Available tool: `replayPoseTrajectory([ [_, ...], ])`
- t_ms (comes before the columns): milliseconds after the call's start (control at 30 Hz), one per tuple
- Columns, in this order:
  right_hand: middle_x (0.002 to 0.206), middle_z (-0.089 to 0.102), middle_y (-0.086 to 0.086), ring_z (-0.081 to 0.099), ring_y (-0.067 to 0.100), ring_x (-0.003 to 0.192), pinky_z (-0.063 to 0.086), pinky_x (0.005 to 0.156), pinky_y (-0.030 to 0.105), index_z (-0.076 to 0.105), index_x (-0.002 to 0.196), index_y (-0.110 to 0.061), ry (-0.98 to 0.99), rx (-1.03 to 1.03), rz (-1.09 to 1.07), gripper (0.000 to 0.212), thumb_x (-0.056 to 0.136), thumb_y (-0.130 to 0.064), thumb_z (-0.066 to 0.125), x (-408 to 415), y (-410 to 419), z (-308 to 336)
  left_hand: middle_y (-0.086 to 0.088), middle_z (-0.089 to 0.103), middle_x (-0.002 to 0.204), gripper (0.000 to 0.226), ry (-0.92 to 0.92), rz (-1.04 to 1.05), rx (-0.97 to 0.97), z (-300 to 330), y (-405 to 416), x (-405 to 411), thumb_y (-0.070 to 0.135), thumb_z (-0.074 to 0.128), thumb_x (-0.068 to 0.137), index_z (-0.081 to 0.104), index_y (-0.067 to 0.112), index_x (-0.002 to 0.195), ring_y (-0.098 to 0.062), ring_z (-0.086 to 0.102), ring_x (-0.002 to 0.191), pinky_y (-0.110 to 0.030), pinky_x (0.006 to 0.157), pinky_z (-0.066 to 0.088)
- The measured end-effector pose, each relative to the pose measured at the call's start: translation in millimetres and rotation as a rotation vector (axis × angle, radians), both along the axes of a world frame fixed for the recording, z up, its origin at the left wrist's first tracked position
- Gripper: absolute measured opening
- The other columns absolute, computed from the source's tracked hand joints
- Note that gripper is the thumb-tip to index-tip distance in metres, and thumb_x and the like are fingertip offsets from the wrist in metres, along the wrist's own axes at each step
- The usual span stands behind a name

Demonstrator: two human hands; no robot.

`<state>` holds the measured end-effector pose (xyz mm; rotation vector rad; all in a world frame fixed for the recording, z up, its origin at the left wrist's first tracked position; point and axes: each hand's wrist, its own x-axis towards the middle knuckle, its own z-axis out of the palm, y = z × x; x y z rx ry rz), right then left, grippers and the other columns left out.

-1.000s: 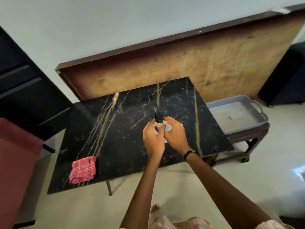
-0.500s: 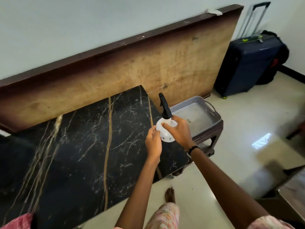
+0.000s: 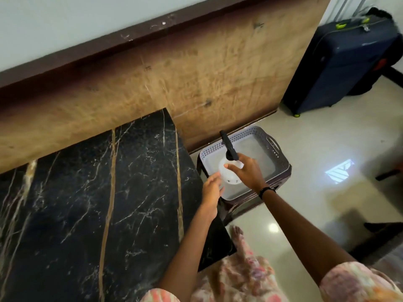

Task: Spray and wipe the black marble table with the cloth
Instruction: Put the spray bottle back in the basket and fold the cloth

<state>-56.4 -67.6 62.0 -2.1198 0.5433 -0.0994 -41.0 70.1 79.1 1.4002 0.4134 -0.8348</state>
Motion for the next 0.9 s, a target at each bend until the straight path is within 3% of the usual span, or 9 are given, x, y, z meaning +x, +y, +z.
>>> replayPoseTrajectory([
  [100, 0.113, 0.071, 0.008, 0.064, 0.023, 0.105, 0.048, 0.092, 0.032, 0.067, 0.114, -0.008, 0.037, 0.059, -0.008, 0.037, 0.082, -0.024, 0.076, 16, -14, -31, -0.011, 0.053, 0.133, 0.036, 0.108, 0.048, 0.006, -25, -15, 12, 0.014, 0.042, 0.098, 0.048, 0.008, 0.133, -0.022, 0.049, 0.125, -0.033, 0.103, 0.042],
  [300, 0.106, 0.073, 0.01, 0.066, 0.024, 0.101, 0.048, 0.086, 0.024, 0.069, 0.109, -0.003, 0.107, 0.138, 0.044, 0.036, 0.076, -0.016, 0.081, 43, -26, -97, -0.012, 0.048, 0.141, 0.034, 0.191, 0.18, 0.115, -78, -41, 30, 0.01, 0.041, 0.098, 0.049, 0.01, 0.131, -0.024, 0.045, 0.13, -0.034, 0.102, 0.042],
  [433, 0.105, 0.073, 0.013, 0.068, 0.026, 0.099, 0.054, 0.088, 0.038, 0.068, 0.11, 0.0, 0.094, 0.151, 0.078, 0.041, 0.073, -0.012, 0.082, 53, -25, -120, -0.012, 0.05, 0.14, 0.034, 0.203, 0.23, 0.145, -94, -50, 37, 0.012, 0.044, 0.097, 0.05, 0.009, 0.131, -0.024, 0.046, 0.129, -0.035, 0.103, 0.042],
  [567, 0.107, 0.073, 0.015, 0.068, 0.022, 0.096, 0.054, 0.087, 0.033, 0.068, 0.111, 0.0, 0.104, 0.171, 0.057, 0.044, 0.071, -0.011, 0.084, 56, -25, -135, -0.011, 0.05, 0.139, 0.034, 0.201, 0.269, 0.16, -99, -54, 41, 0.012, 0.045, 0.097, 0.05, 0.008, 0.131, -0.023, 0.047, 0.128, -0.036, 0.105, 0.042],
  [700, 0.108, 0.072, 0.015, 0.067, 0.028, 0.103, 0.054, 0.092, 0.041, 0.067, 0.111, 0.0, 0.143, 0.234, 0.004, 0.047, 0.069, -0.01, 0.085, 56, -28, -139, -0.009, 0.048, 0.142, 0.035, 0.18, 0.272, 0.183, -98, -55, 42, 0.012, 0.044, 0.098, 0.049, 0.009, 0.133, -0.022, 0.046, 0.13, -0.035, 0.104, 0.042],
  [800, 0.112, 0.071, 0.016, 0.066, 0.029, 0.107, 0.052, 0.095, 0.037, 0.066, 0.115, 0.0, 0.176, 0.203, 0.067, 0.047, 0.072, -0.005, 0.082, 58, -31, -133, -0.008, 0.049, 0.141, 0.033, 0.167, 0.265, 0.195, -92, -55, 40, 0.014, 0.044, 0.098, 0.051, 0.011, 0.13, -0.022, 0.047, 0.129, -0.034, 0.103, 0.042],
  [900, 0.124, 0.064, 0.019, 0.06, 0.032, 0.116, 0.042, 0.096, 0.023, 0.059, 0.126, 0.001, 0.198, 0.095, 0.137, 0.051, 0.077, 0.006, 0.073, 56, -39, -120, -0.008, 0.049, 0.14, 0.033, 0.151, 0.27, 0.187, -78, -54, 36, 0.013, 0.045, 0.097, 0.051, 0.01, 0.129, -0.022, 0.048, 0.128, -0.035, 0.104, 0.043],
])
